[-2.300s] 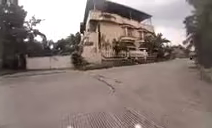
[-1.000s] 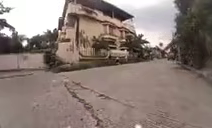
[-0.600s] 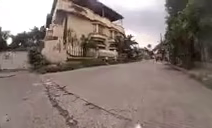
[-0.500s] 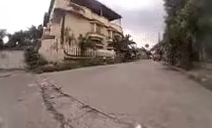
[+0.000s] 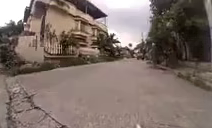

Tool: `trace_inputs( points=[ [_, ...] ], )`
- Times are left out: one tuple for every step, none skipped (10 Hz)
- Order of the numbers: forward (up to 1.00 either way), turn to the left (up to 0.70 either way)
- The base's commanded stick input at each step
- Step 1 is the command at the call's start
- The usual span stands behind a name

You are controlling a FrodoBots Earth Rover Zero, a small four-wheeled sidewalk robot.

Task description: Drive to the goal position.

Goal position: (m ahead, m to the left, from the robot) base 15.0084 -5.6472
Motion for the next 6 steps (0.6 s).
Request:
trace_inputs(
  points=[
    [1.00,0.03],
    [1.00,0.03],
    [1.00,0.03],
    [1.00,0.03],
    [1.00,0.03],
    [1.00,0.03]
  ],
)
